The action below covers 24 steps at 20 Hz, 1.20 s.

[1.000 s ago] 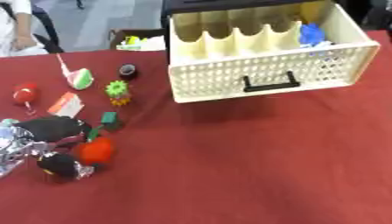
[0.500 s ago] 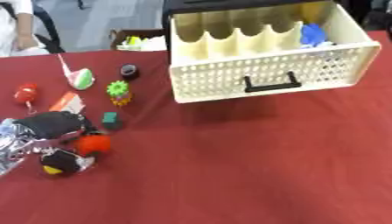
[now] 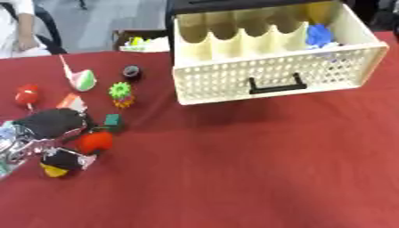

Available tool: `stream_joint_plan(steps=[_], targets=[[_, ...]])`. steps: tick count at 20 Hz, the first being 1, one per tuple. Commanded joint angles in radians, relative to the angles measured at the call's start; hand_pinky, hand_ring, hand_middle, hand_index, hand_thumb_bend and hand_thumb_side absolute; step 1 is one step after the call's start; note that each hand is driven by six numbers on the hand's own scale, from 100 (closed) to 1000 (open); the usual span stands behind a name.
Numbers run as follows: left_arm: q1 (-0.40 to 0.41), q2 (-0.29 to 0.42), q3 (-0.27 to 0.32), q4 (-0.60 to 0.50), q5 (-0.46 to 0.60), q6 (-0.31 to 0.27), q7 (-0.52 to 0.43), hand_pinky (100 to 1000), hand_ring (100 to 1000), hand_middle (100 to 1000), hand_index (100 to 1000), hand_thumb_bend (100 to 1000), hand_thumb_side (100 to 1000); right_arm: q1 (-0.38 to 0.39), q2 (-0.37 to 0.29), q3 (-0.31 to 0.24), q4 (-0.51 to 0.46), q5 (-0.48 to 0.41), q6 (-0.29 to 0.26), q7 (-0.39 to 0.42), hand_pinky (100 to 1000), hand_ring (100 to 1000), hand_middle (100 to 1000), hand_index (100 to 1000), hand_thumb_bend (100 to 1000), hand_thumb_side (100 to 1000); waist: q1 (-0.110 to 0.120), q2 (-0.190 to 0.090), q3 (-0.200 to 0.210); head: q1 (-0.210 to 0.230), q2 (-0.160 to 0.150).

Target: Pick up objects from table and place into drawer.

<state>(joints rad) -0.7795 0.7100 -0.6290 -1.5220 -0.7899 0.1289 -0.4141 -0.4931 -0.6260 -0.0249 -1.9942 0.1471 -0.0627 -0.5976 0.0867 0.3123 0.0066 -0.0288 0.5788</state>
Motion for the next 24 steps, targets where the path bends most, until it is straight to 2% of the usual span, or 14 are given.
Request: stream_joint_plan(steps=[1,11,19,24], targets=[[-0.018,0.032,0.028,-0.028,0.013,0.01,0.006,100,285,342,541,100,346,-0.012,-0.014,-0.012,-0.006,0.0,0.002,0.0,455,465,403,760,100,453,-0.003,-0.023,0.002,-0.002,-0.008],[-0.015,0.06,0.075,-0.14,0.075,0.072,-0.005,100,248,288,472,100,322,-0.012,-0.016,-0.012,-0.006,-0.001,0.003,0.002,455,466,404,757,100,454,0.0,-0.03,0.003,-0.014,-0.009],[-0.024,0.085,0.121,-0.244,0.104,0.103,-0.012,100,234,274,460,100,306,-0.013,-0.022,-0.014,-0.006,-0.006,0.005,-0.002,455,467,405,757,100,453,0.006,-0.04,0.004,-0.025,-0.008],[-0.059,0.094,0.161,-0.31,0.116,0.115,-0.019,100,228,268,456,100,291,-0.017,-0.025,-0.014,-0.006,-0.014,0.007,0.001,454,467,406,757,100,453,0.012,-0.045,0.004,-0.033,-0.005]])
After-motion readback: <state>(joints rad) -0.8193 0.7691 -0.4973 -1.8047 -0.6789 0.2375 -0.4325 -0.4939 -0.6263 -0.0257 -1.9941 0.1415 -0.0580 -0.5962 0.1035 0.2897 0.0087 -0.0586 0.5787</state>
